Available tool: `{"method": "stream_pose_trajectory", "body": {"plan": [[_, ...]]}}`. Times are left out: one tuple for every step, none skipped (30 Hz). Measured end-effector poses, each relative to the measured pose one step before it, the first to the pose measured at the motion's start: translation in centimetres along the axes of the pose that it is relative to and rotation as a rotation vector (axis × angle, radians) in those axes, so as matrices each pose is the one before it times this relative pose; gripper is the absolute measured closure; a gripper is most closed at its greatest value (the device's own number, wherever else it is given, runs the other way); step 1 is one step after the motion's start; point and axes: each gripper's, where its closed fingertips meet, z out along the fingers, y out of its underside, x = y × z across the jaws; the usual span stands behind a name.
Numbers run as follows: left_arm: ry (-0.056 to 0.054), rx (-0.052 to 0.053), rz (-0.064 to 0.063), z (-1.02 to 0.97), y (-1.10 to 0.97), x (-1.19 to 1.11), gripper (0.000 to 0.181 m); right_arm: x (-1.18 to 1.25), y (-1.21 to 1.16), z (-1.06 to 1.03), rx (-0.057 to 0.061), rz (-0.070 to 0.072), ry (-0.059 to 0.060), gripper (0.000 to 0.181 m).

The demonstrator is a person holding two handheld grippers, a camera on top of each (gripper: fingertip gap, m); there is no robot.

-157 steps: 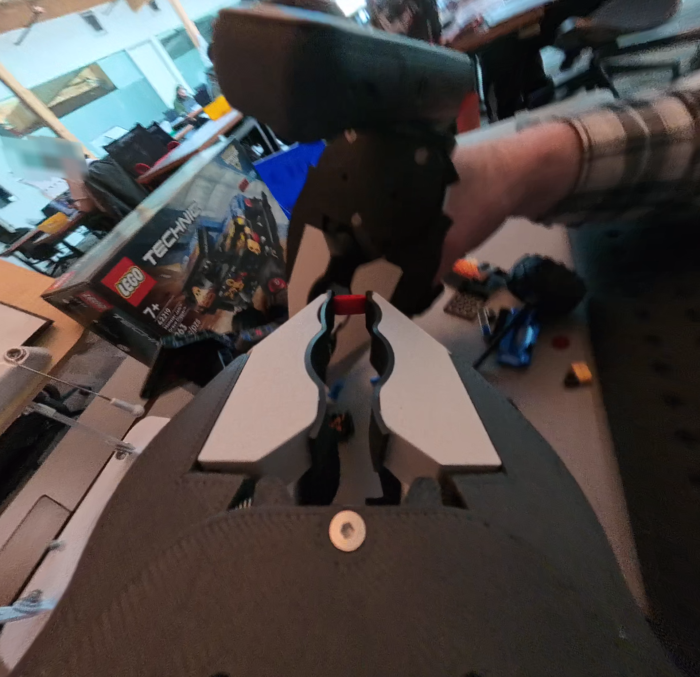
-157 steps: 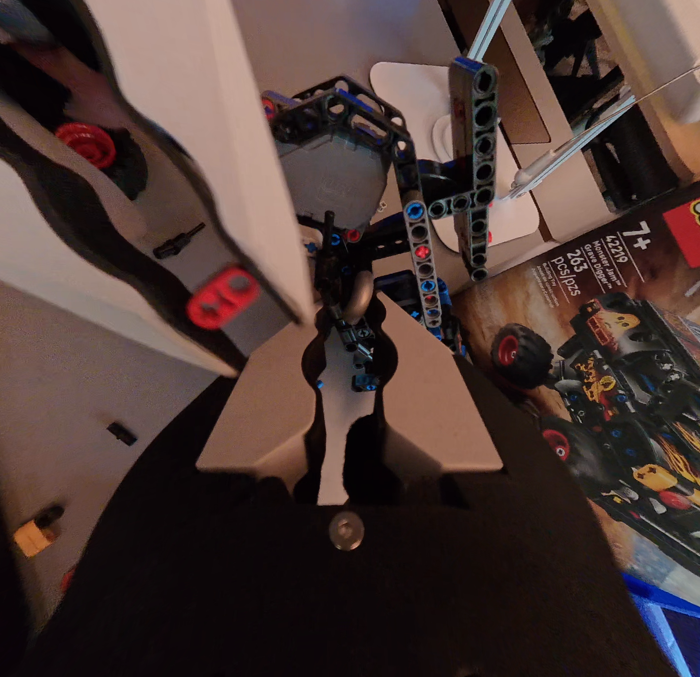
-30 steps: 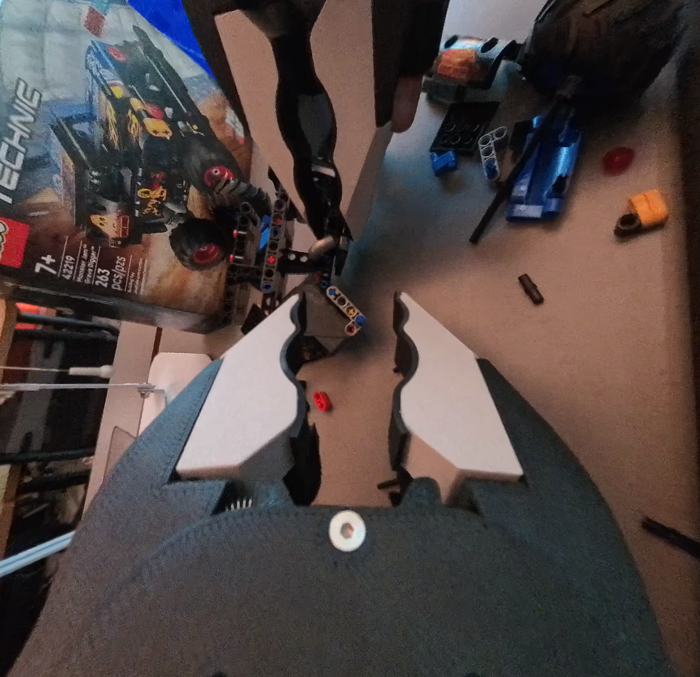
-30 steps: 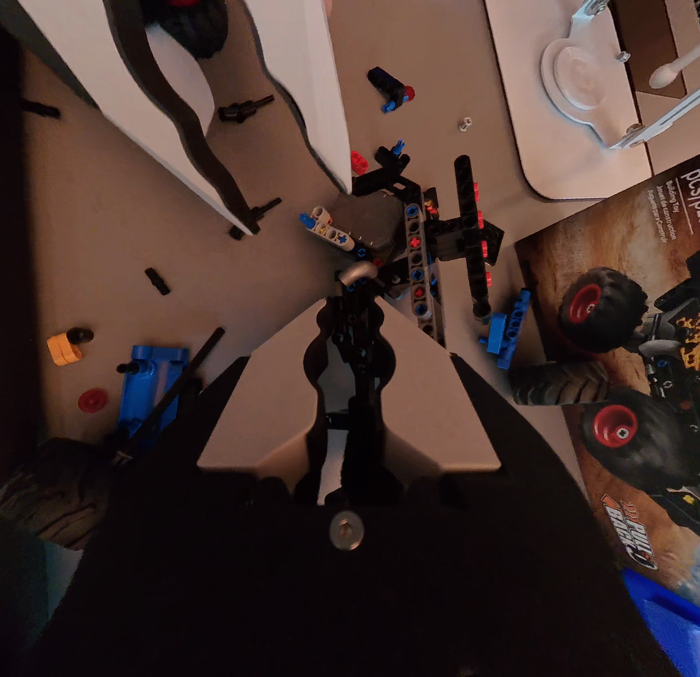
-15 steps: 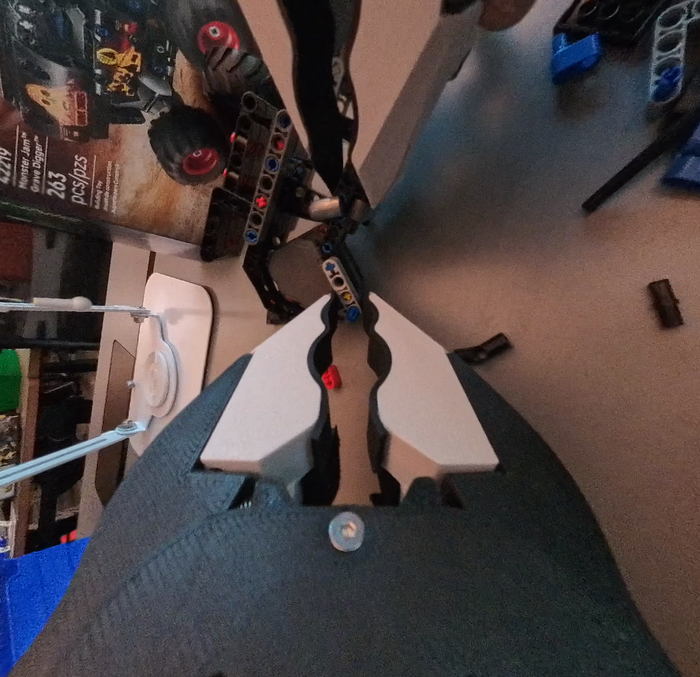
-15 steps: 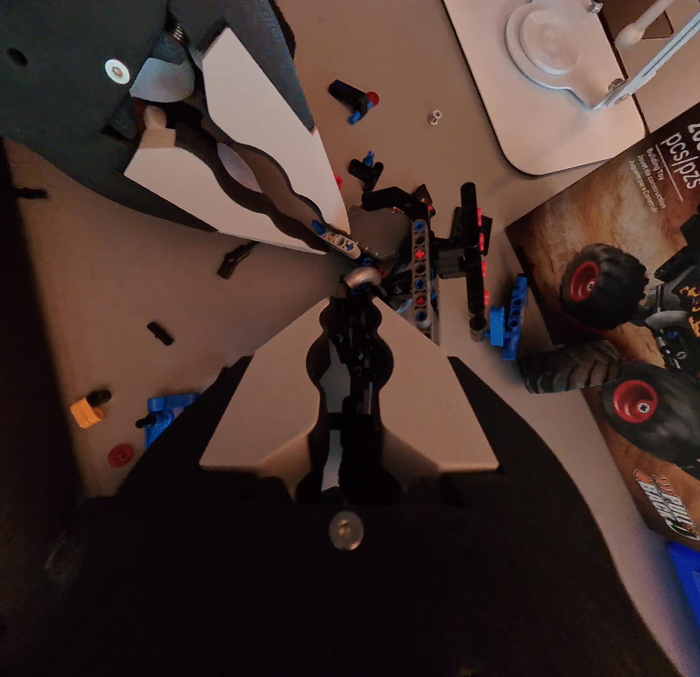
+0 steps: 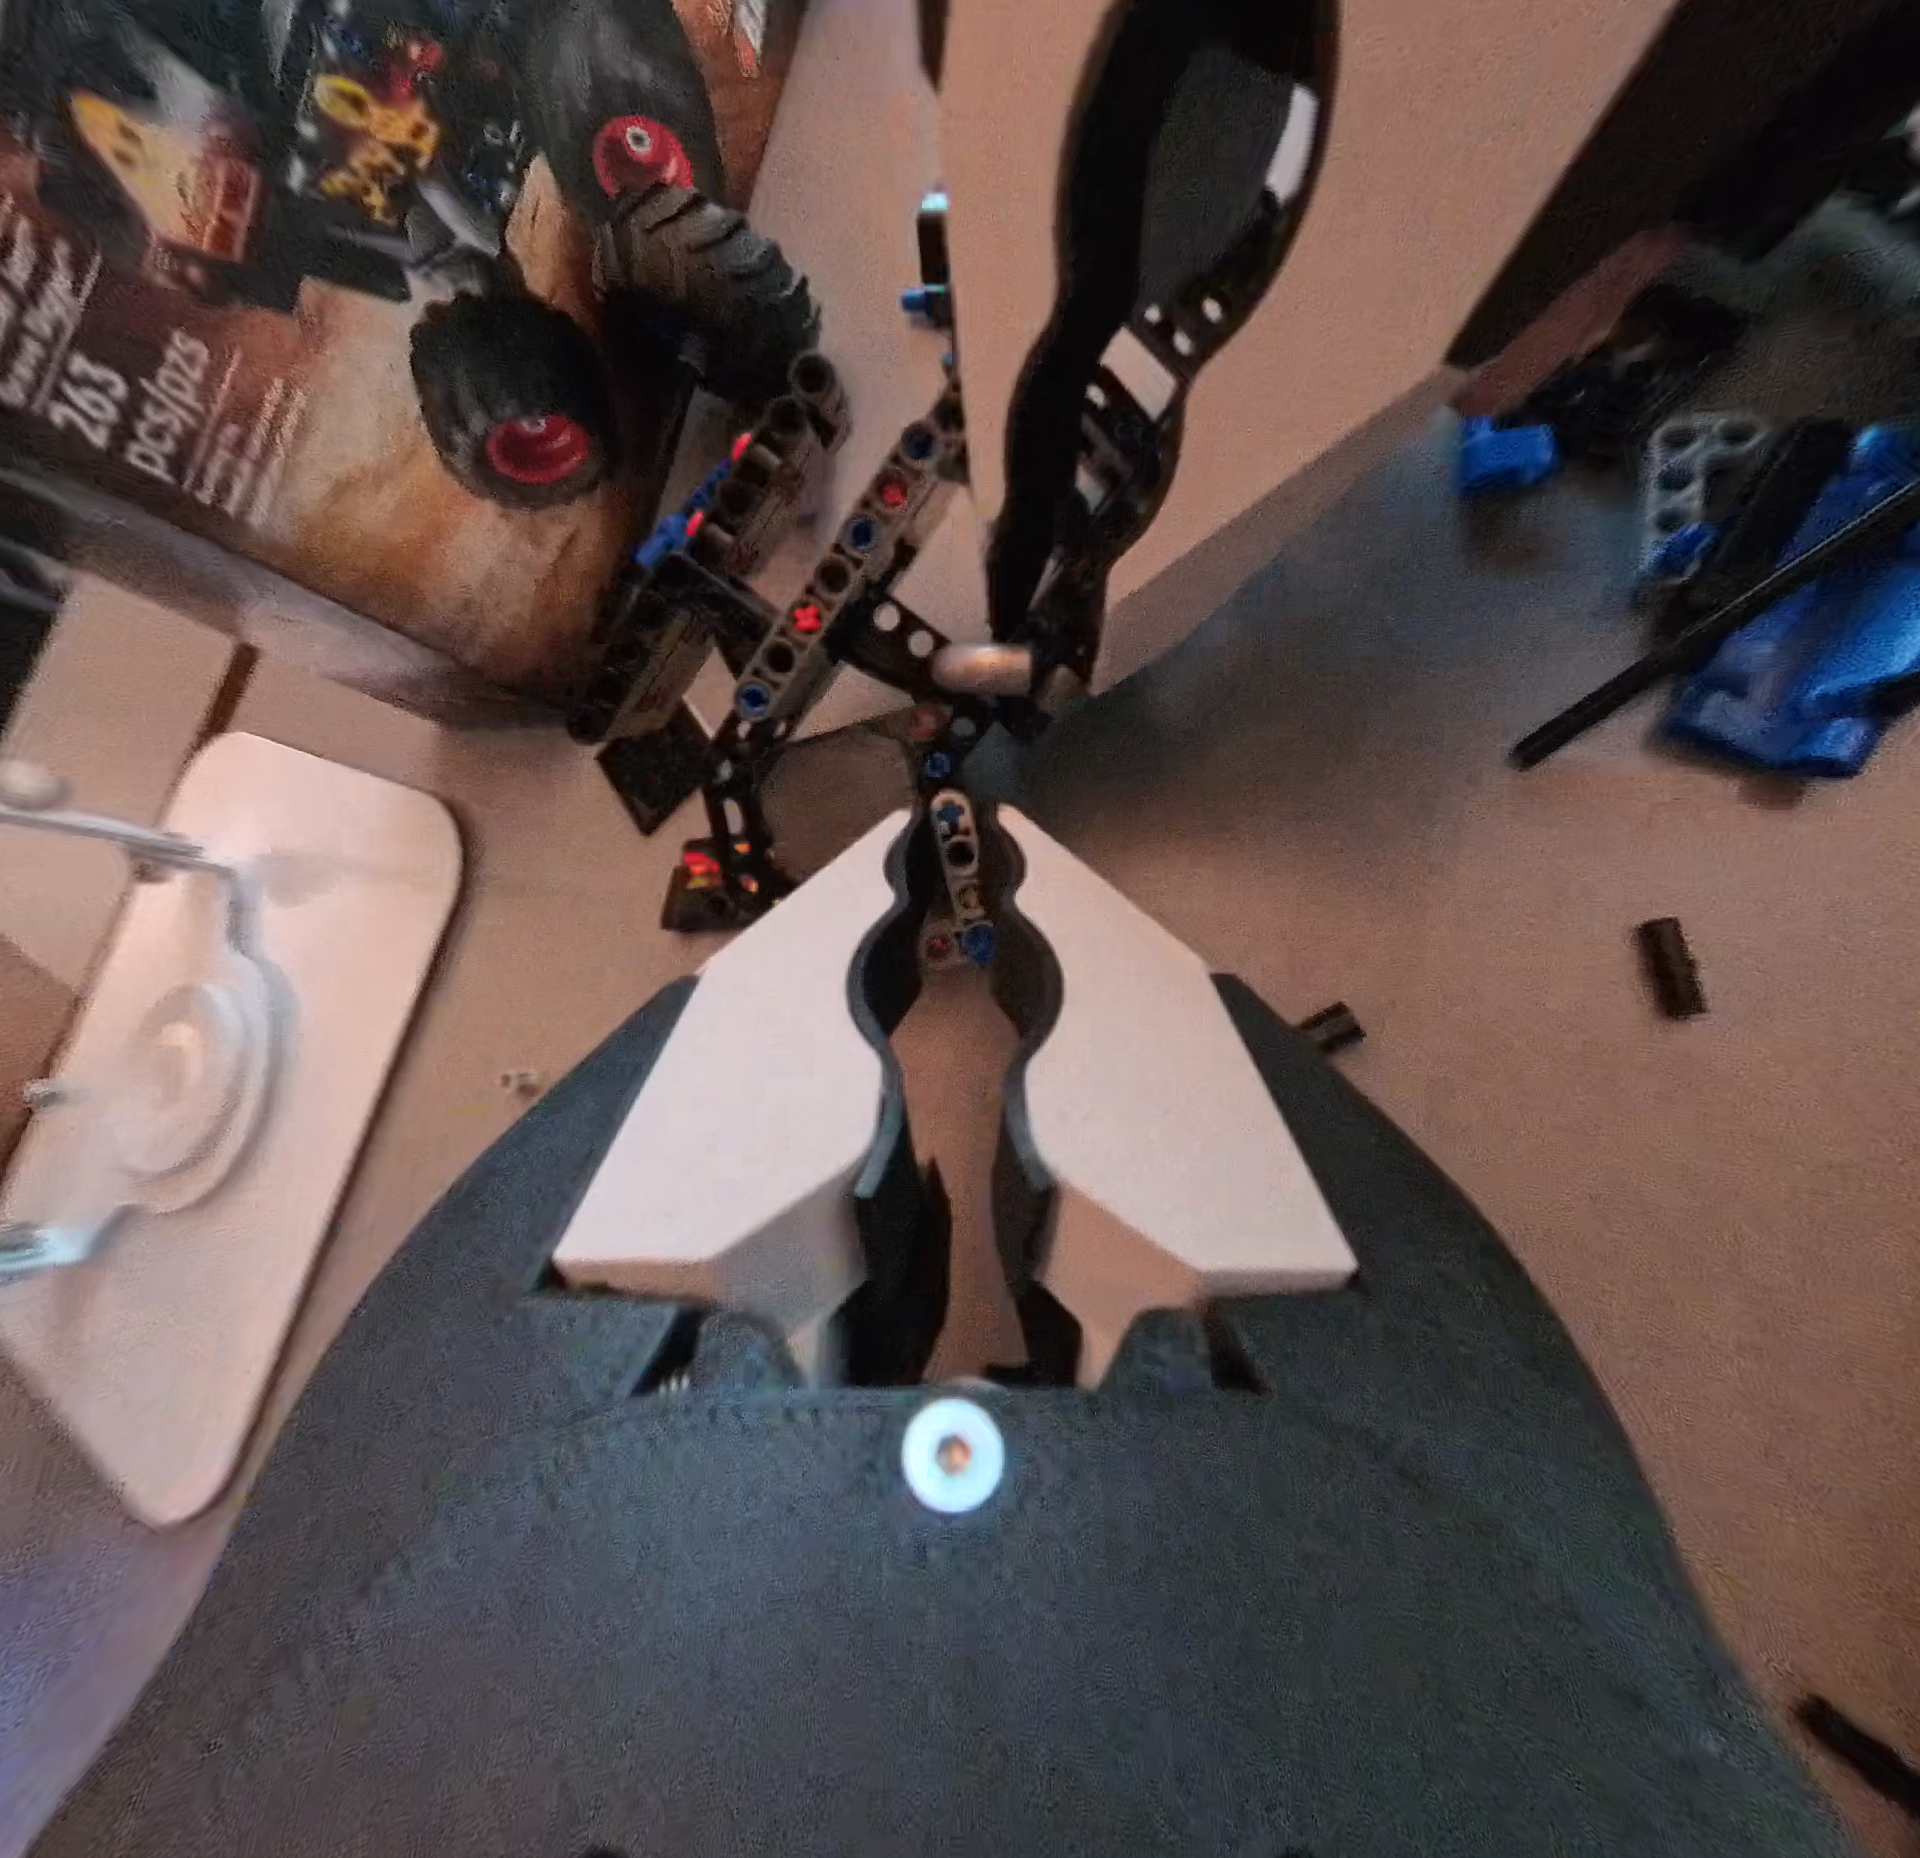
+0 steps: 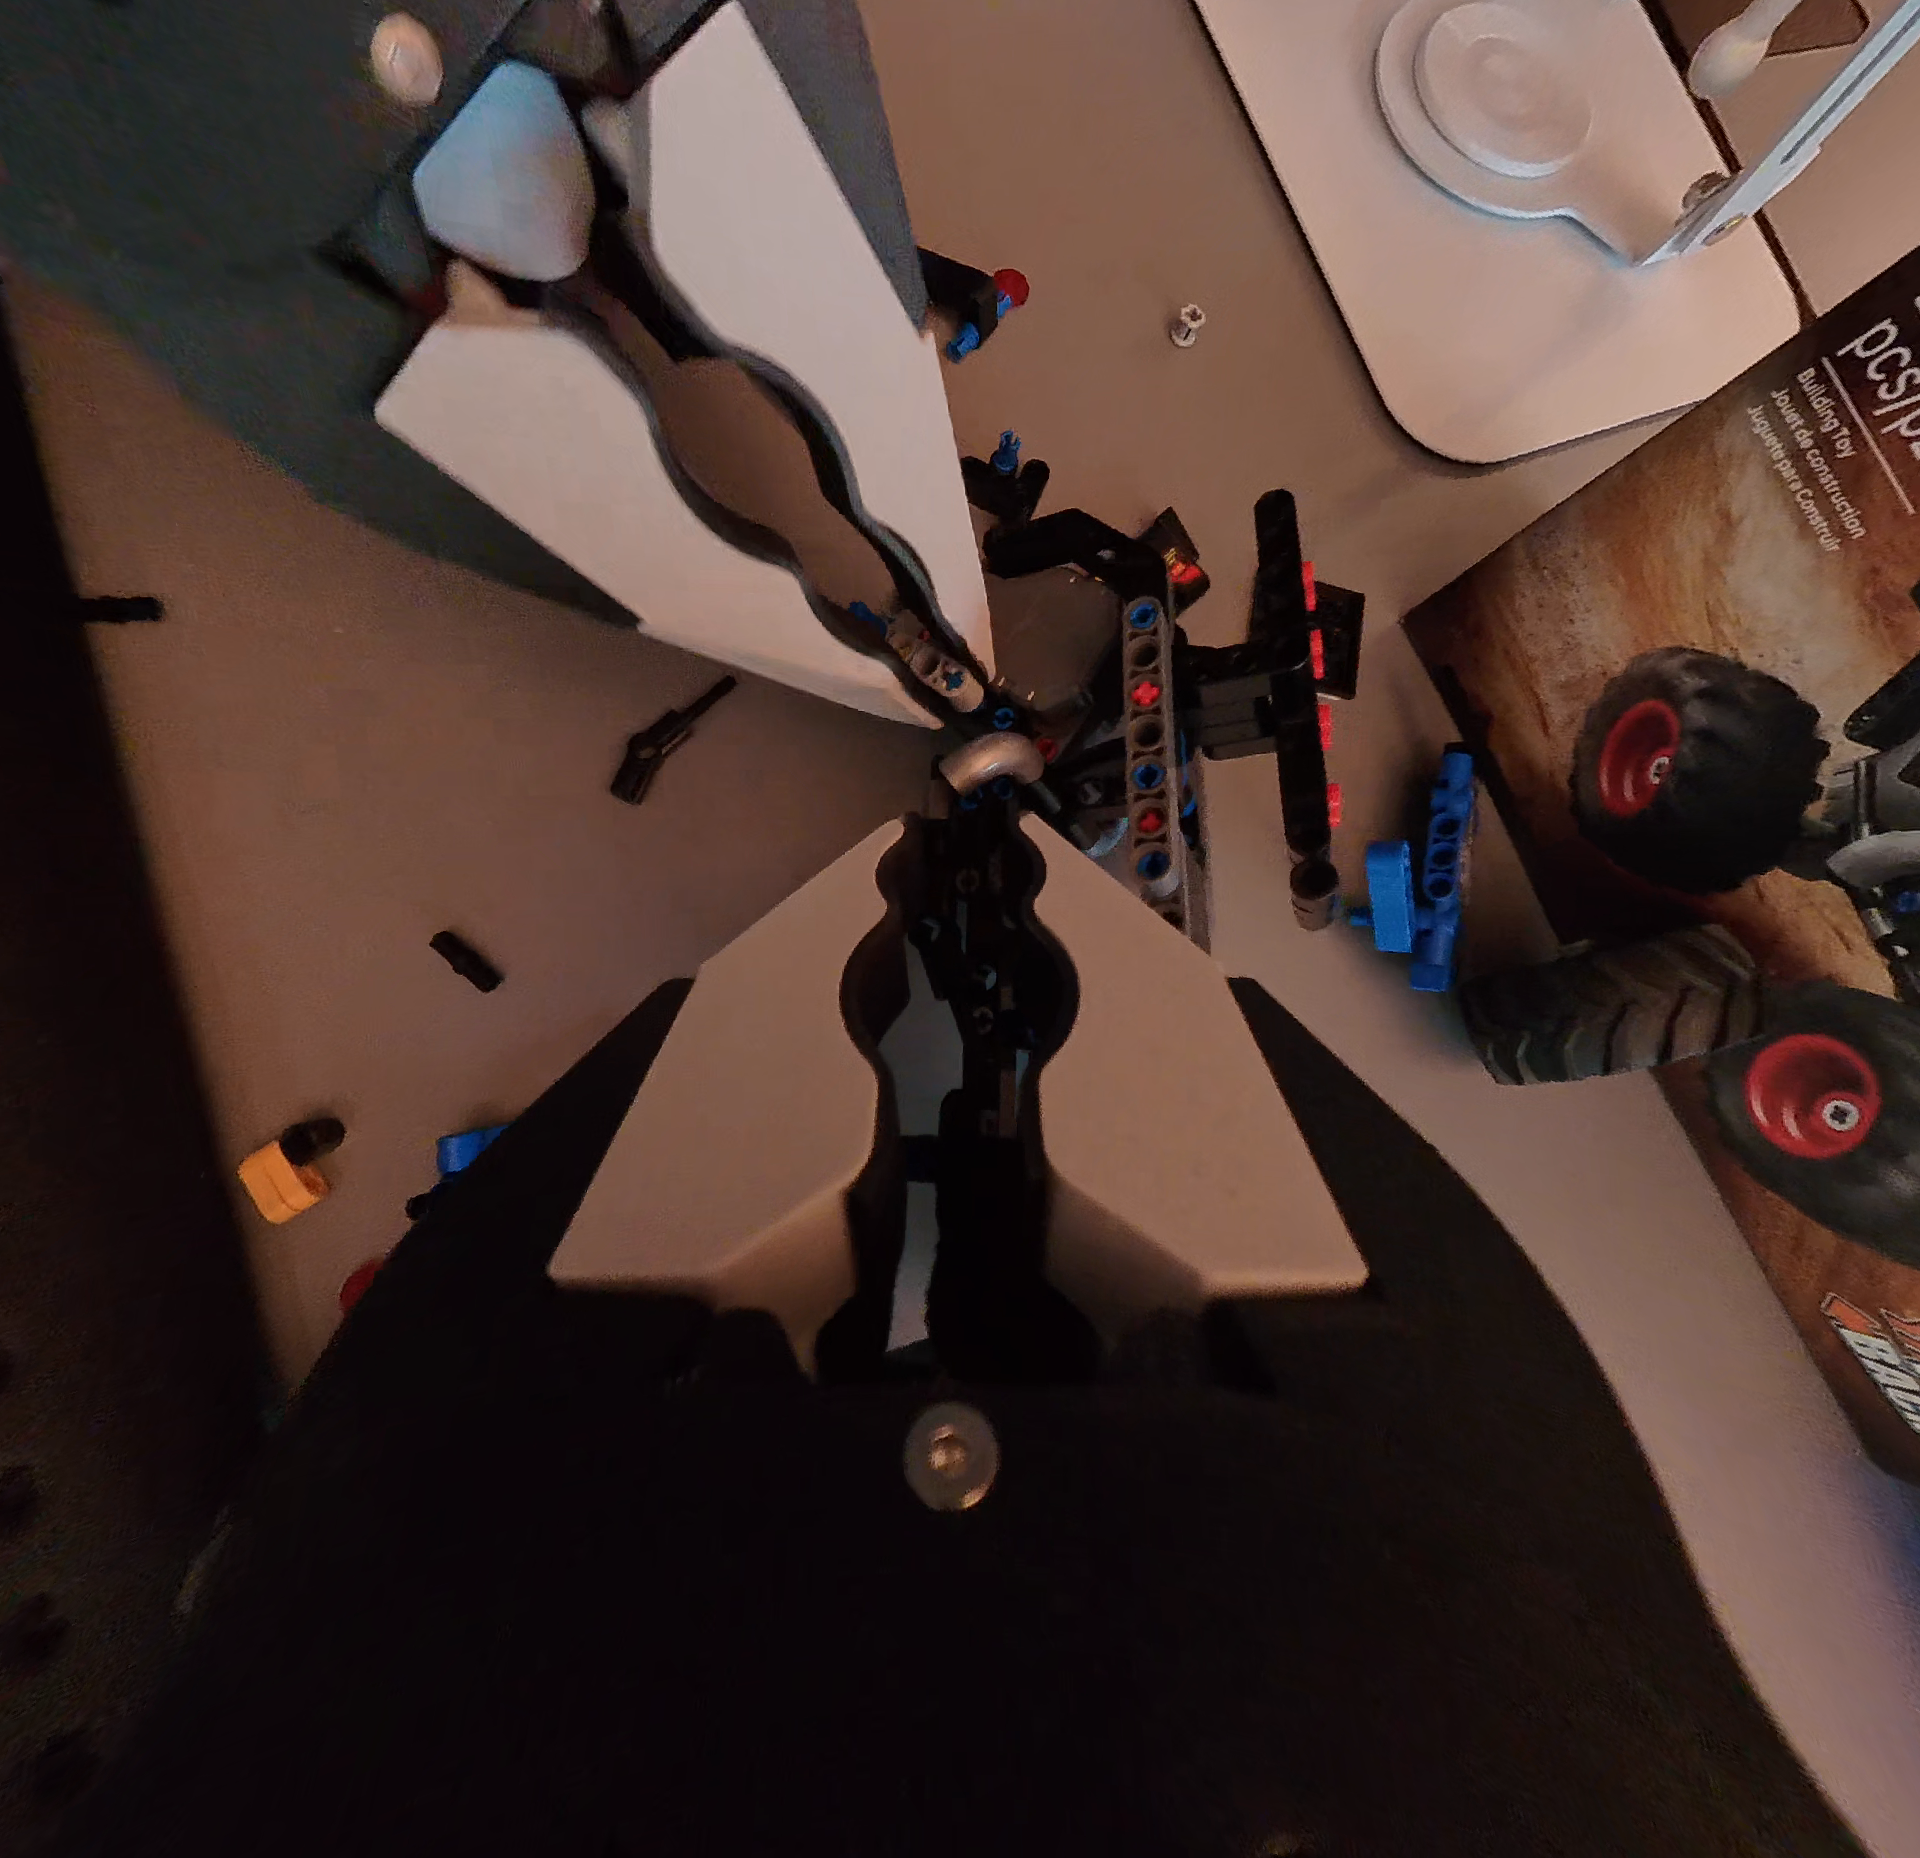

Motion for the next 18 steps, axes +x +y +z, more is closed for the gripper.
{"method": "stream_pose_trajectory", "body": {"plan": [[0.0346, 0.0364, -0.0541, -0.147, -0.176, 0.042, 0.177, -0.008, -0.012, 0.004, 0.0018, 0.0021, -0.0006, 0.169], [0.0584, 0.0609, -0.0119, -0.463, -0.73, 0.658, 0.177, 0.22, 0.025, 0.067, -0.0029, -0.0014, 0.0176, 0.169], [0.17, 0.1491, -0.076, -1.317, -2.791, 2.535, 0.176, 1.09, 0.386, 0.25, -0.0224, -0.0048, 0.0701, 0.169], [0.0236, 0.0484, -0.0052, -0.447, -1.451, 0.954, 0.176, 0.761, 0.827, 0.421, -0.0395, -0.0008, 0.0346, 0.173], [-0.0888, -0.0764, 0.0969, 0.22, 1.035, -0.987, 0.175, -1.104, 0.33, 0.233, -0.0033, 0.0081, -0.0828, 0.181], [-0.0083, -0.0942, -0.0063, 0.473, 2.081, -0.744, 0.175, -0.851, 0.295, 0.263, -0.0067, -0.0137, -0.035, 0.181], [0.0417, -0.0612, -0.0414, 0.2, 1.724, 0.01, 0.176, -0.381, 0.304, 0.237, -0.0162, -0.0177, -0.0019, 0.181], [0.0029, -0.0213, 0.0271, -0.377, 0.852, 0.004, 0.176, -0.198, -0.23, -0.047, 0.0157, 0.0047, -0.0135, 0.181], [0.0242, -0.0258, 0.0336, -0.421, 0.632, 0.481, 0.176, 0.247, -0.355, -0.292, 0.0221, 0.0141, -0.0019, 0.181], [-0.0018, -0.0034, 0.0176, -0.186, 0.335, -0.002, 0.176, 0.419, -0.243, -0.346, 0.0168, 0.0069, 0.0077, 0.181], [-0.0073, 0.0049, 0.0025, -0.043, 0.232, -0.167, 0.176, 0.125, -0.146, -0.256, 0.0164, -0.0008, -0.0046, 0.181], [0.0176, 0.0168, -0.0042, -0.088, -0.083, 0.214, 0.172, -0.048, 0.049, -0.192, 0.0072, -0.0009, -0.0086, 0.181], [-0.0117, 0.0209, 0.0098, -0.246, -0.381, -0.127, 0.156, -0.01, 0.049, -0.262, 0.0075, -0.0007, -0.0016, 0.181], [-0.0379, 0.0101, 0.0238, -0.333, -0.372, -0.543, 0.147, 0.139, -0.163, -0.408, 0.018, 0.0036, 0.0062, 0.181], [-0.0271, 0.0034, 0.0162, -0.349, -0.287, -0.455, 0.139, 0.156, -0.368, -0.497, 0.0273, 0.0046, 0.003, 0.181], [-0.0262, 0.0127, 0.0042, -0.328, -0.365, -0.543, 0.134, 0.108, -0.363, -0.454, 0.0267, 0.0047, -0.0021, 0.181], [-0.0358, 0.0068, -0.0019, -0.235, -0.16, -0.76, 0.128, 0.074, -0.154, -0.324, 0.0167, 0.002, -0.0036, 0.181], [-0.0316, -0.0121, 0.0025, 0.035, 0.159, -0.785, 0.121, 0.081, 0.107, -0.171, 0.0021, 0.0002, -0.0024, 0.181]]}}
